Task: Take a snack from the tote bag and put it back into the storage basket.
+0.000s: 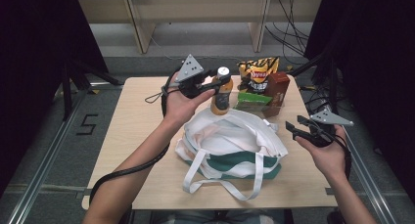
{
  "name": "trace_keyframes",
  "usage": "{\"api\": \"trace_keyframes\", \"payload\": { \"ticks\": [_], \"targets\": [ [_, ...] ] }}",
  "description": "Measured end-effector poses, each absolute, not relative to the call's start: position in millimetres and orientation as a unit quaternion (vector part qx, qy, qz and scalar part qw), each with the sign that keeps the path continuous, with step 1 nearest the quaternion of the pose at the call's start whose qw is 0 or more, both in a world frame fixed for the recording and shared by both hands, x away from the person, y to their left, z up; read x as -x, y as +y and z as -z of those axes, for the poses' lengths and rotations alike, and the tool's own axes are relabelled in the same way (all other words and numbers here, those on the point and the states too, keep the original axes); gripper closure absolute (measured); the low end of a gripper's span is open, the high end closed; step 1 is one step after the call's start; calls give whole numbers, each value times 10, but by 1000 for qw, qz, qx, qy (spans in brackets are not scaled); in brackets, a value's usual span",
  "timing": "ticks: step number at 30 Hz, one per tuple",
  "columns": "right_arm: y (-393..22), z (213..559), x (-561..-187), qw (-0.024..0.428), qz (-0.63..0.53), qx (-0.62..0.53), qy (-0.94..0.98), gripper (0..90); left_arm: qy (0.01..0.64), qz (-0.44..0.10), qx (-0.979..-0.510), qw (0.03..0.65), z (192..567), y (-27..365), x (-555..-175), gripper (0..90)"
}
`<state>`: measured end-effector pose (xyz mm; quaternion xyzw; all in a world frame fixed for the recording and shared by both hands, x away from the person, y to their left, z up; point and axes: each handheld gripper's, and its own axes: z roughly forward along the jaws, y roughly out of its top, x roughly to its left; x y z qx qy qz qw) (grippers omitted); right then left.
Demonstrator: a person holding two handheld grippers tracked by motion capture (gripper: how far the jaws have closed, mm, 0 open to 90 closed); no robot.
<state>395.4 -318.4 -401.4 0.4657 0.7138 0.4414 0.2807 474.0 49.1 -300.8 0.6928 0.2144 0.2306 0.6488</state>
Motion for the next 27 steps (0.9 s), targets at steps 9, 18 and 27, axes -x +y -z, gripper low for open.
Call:
{"api": "trace_keyframes", "payload": {
  "ticks": [9, 18, 27],
  "targets": [
    [-3187, 4025, -3959, 284, -440, -463, 715, 481, 216, -234, -691, 649, 2962, 480, -4803, 592],
    [-3177, 4035, -3965, 287, -444, -465, 710, 481, 214, -237, -691, 648, 2929, 461, -4862, 592],
    [-3186, 4050, -3974, 292, -443, -455, 716, 481, 218, -237, -690, 649, 2914, 448, -4924, 592]
  ]
}}
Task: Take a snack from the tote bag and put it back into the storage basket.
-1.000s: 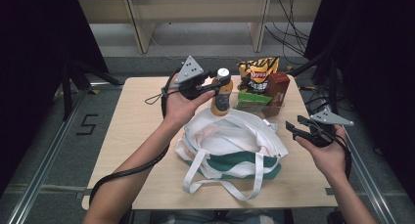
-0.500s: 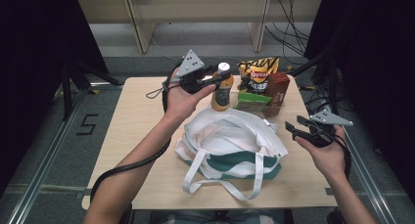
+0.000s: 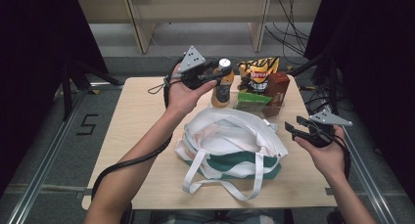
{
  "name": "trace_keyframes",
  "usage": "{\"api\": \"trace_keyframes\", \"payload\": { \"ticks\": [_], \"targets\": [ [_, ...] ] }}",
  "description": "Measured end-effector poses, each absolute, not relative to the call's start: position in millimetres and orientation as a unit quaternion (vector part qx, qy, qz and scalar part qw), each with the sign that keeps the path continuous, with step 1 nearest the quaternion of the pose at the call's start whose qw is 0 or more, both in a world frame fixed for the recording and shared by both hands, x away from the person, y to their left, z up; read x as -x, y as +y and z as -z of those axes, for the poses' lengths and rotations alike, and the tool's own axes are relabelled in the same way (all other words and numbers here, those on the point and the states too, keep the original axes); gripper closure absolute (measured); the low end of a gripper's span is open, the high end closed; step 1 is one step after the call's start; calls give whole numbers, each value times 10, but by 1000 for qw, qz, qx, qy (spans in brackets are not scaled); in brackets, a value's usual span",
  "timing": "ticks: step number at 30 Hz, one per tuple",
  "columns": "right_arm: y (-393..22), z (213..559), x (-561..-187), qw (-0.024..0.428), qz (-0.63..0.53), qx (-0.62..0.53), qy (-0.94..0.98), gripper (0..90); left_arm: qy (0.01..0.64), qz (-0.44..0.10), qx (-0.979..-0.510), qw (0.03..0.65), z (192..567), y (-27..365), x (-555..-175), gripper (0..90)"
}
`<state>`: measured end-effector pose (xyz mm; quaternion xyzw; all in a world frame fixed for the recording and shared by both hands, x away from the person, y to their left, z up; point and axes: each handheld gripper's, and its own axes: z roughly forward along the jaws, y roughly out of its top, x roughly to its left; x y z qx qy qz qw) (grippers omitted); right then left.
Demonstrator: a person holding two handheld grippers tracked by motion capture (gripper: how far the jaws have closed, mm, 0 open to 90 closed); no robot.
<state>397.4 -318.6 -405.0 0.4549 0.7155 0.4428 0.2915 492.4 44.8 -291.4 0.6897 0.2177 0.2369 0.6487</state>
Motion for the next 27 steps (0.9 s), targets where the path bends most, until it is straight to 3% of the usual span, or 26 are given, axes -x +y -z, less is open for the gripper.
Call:
{"api": "trace_keyframes", "payload": {
  "ticks": [27],
  "targets": [
    [-3192, 4054, -3979, 293, -444, -456, 713, 480, 222, -245, -692, 641, 2918, 436, -5160, 592]
  ]
}}
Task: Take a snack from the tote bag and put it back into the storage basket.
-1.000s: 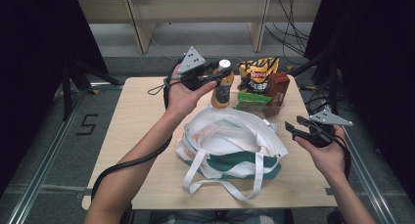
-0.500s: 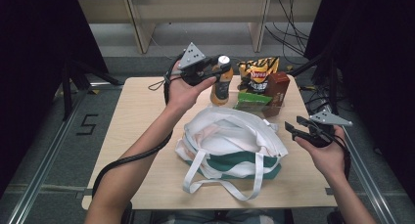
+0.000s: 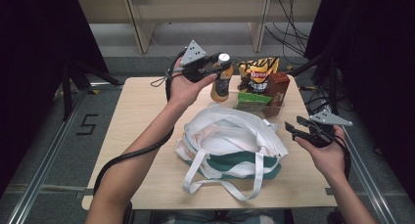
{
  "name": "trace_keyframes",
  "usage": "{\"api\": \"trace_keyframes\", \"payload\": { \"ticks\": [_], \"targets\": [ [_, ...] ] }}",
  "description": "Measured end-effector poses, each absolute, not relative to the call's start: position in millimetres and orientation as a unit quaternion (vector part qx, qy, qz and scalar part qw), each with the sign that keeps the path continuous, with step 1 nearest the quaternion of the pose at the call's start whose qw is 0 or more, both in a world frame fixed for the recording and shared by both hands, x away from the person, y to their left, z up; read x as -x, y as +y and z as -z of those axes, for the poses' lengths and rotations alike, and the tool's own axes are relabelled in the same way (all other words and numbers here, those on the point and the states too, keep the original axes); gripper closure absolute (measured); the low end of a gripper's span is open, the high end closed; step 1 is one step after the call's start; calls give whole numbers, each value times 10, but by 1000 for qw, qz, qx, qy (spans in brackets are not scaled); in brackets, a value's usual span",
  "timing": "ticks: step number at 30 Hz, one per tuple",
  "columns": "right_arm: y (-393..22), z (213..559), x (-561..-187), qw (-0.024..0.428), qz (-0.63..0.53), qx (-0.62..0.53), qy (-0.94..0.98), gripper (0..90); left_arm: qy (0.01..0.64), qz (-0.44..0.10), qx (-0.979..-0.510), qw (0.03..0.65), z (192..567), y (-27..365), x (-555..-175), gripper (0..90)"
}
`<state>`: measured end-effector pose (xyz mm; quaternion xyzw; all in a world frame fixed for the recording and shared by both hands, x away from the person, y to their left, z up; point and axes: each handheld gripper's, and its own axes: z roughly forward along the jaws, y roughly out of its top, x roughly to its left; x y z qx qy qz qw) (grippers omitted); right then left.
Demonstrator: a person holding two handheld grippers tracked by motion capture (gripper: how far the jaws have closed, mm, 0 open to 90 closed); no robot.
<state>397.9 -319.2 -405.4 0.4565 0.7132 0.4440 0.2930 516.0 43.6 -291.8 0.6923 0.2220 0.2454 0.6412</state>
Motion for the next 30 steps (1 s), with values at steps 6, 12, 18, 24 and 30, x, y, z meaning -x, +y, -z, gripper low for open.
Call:
{"api": "trace_keyframes", "payload": {
  "ticks": [6, 12, 18, 24, 30],
  "targets": [
    [-3177, 4056, -3971, 284, -445, -466, 710, 480, 224, -248, -696, 635, 2942, 427, -5217, 591],
    [-3182, 4058, -3971, 283, -444, -467, 711, 480, 225, -246, -697, 635, 2954, 403, -5252, 592],
    [-3177, 4062, -3968, 283, -443, -467, 711, 480, 225, -245, -698, 634, 2961, 374, -5291, 591],
    [-3178, 4066, -3970, 281, -443, -467, 711, 480, 227, -243, -700, 631, 2981, 360, -5344, 591],
    [-3186, 4071, -3976, 287, -443, -461, 713, 480, 229, -240, -702, 630, 3007, 329, -5389, 591]
  ]
}}
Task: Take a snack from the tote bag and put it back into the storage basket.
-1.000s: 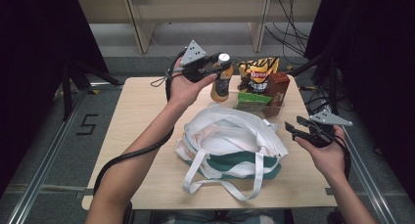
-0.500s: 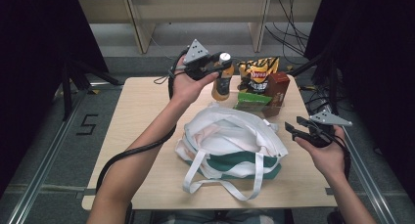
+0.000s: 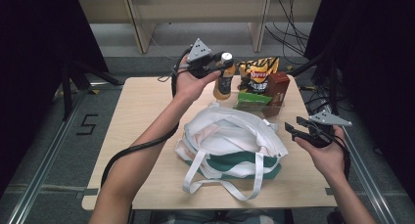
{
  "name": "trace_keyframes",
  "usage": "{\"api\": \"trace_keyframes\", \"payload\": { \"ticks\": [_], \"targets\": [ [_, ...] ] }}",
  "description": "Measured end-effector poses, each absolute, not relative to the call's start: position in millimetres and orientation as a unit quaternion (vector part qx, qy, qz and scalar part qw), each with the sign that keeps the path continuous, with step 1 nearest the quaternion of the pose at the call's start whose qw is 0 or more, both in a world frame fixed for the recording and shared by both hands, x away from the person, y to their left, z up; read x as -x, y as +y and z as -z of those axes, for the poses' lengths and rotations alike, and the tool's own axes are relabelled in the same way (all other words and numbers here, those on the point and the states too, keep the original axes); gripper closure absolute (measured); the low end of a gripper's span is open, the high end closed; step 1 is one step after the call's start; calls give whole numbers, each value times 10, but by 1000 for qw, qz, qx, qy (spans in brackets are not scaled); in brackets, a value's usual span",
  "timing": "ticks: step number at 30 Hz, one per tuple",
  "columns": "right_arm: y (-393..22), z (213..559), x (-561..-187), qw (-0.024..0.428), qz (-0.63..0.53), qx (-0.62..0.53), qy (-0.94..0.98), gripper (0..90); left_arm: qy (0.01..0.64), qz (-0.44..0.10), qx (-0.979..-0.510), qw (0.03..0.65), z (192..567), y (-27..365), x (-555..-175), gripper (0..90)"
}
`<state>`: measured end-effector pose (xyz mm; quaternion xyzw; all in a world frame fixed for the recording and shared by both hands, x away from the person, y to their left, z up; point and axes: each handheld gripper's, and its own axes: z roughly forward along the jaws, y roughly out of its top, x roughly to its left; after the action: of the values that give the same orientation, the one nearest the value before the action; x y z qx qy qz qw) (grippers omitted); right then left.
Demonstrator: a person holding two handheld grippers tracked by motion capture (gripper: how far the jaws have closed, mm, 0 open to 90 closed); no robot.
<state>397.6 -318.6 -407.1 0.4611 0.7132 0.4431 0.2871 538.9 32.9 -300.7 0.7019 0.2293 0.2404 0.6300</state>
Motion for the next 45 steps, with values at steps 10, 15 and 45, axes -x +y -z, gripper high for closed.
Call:
{"api": "trace_keyframes", "payload": {
  "ticks": [10, 15, 45],
  "targets": [
    [-3184, 4061, -3968, 282, -444, -467, 711, 480, 234, -232, -703, 630, 3051, 276, -5459, 592],
    [-3189, 4061, -3968, 282, -443, -467, 711, 480, 235, -231, -704, 628, 3089, 260, -5492, 591],
    [-3200, 4073, -3977, 278, -441, -459, 719, 479, 248, -225, -716, 613, 3277, 163, -5670, 592]
  ]
}}
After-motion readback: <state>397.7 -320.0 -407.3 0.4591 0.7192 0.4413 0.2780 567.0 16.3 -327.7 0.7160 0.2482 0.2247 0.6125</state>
